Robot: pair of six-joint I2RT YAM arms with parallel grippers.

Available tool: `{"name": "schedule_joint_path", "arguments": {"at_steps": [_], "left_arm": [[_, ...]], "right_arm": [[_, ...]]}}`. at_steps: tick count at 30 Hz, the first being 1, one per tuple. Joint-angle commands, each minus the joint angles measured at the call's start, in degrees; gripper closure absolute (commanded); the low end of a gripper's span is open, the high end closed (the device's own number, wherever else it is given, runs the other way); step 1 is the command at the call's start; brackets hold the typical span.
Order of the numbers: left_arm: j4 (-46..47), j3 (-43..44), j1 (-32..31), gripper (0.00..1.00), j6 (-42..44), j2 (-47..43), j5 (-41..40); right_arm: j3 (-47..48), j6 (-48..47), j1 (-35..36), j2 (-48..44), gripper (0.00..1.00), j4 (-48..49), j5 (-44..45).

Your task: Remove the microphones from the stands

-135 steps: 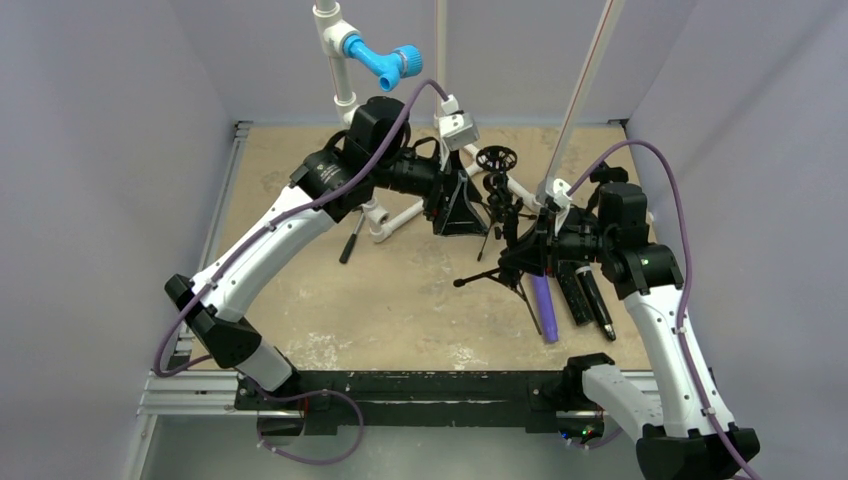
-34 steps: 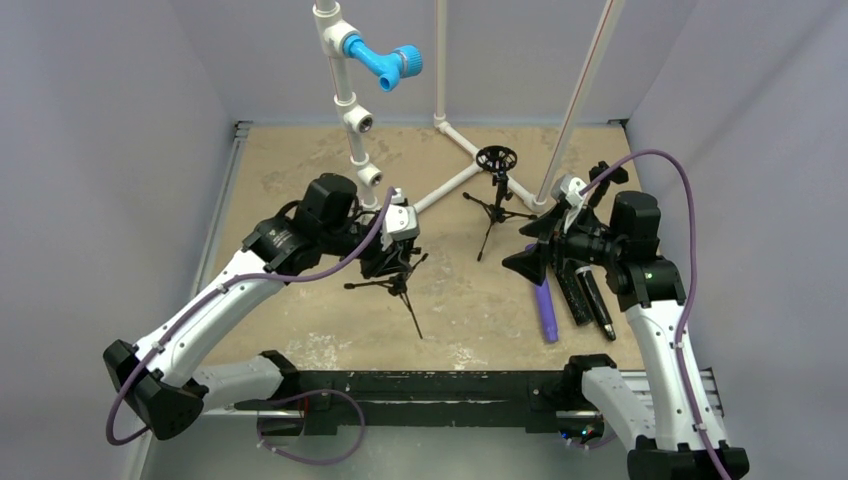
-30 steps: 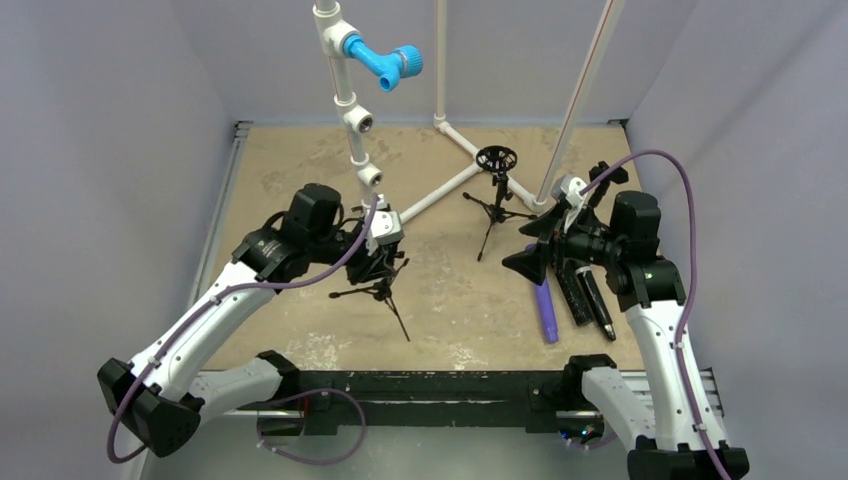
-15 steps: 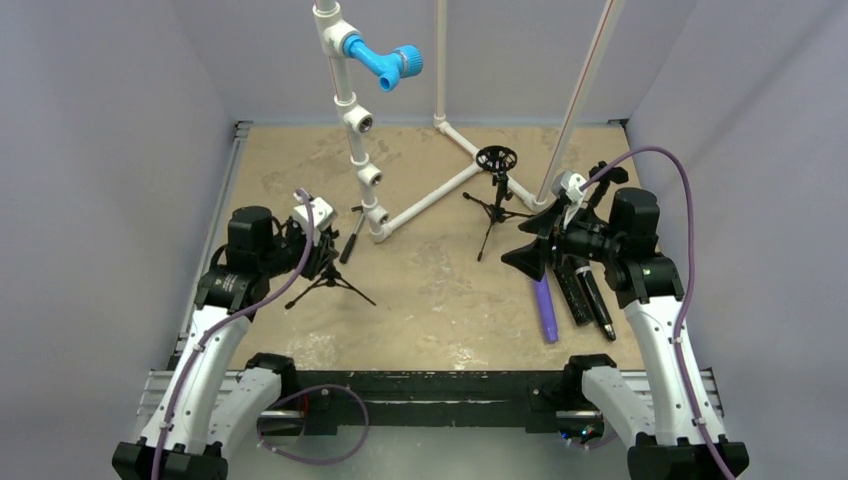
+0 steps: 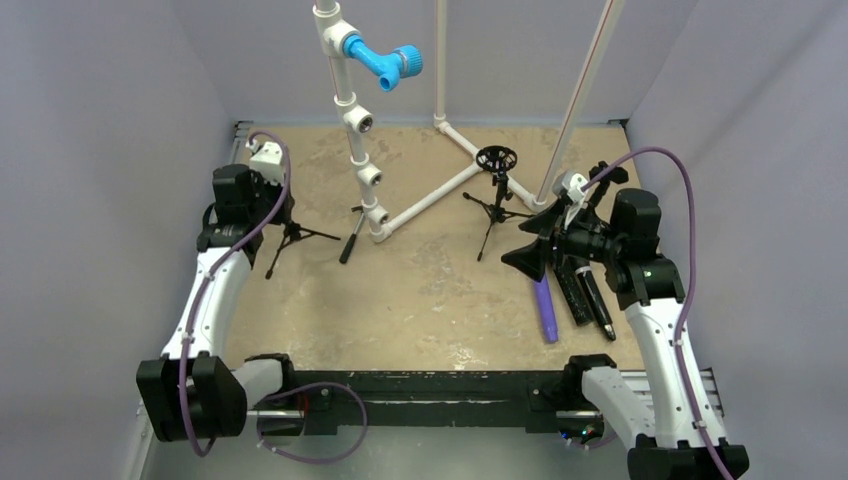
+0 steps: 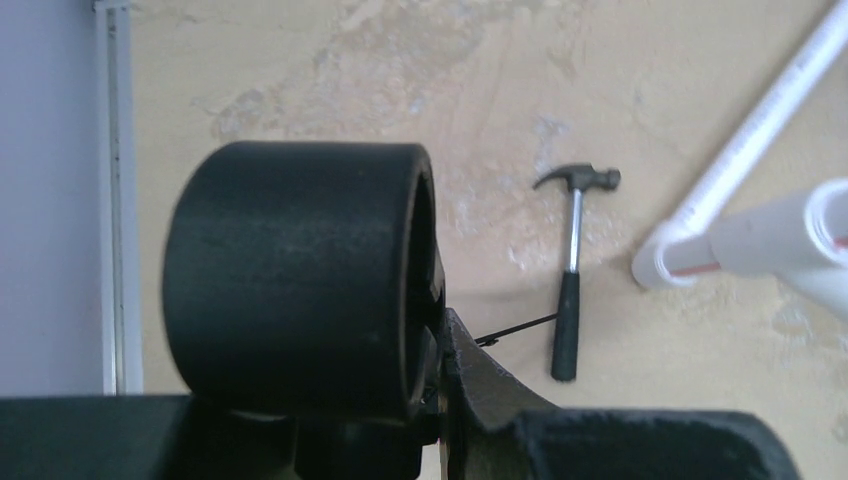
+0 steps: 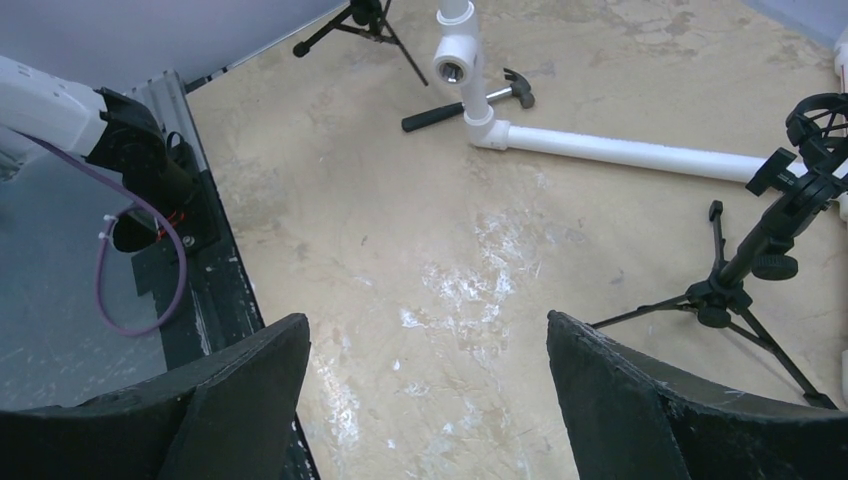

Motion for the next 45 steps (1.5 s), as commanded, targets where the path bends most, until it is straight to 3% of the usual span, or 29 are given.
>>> {"name": "schedule_joint_path", "arguments": {"at_steps": [1,13,23,45], "left_arm": [[12.78,7.11,0.79,1.00,-4.72,4.32,-3.17],[18.34,11.01,0.76,1.00,-11.84,14.69,-1.66],[24.61,7.64,0.41,1.00,-9.93,20.15,-2.51],[24.39,3.44,-0.12,1.00,-10.43,16.89,-4.29]], "right_arm": [[0.11,0.40,-0.19,-1.58,0.14,1.69,-0.61],[-0.97,-0.51,-0.16,-2.94,0.13,1.27,0.28],[-1.41,-0.38,-0.31,-3.07,0.13,1.56,0.30],[-2.99,0.51,-0.90,-3.78,0.13,2.76,0.13]]}}
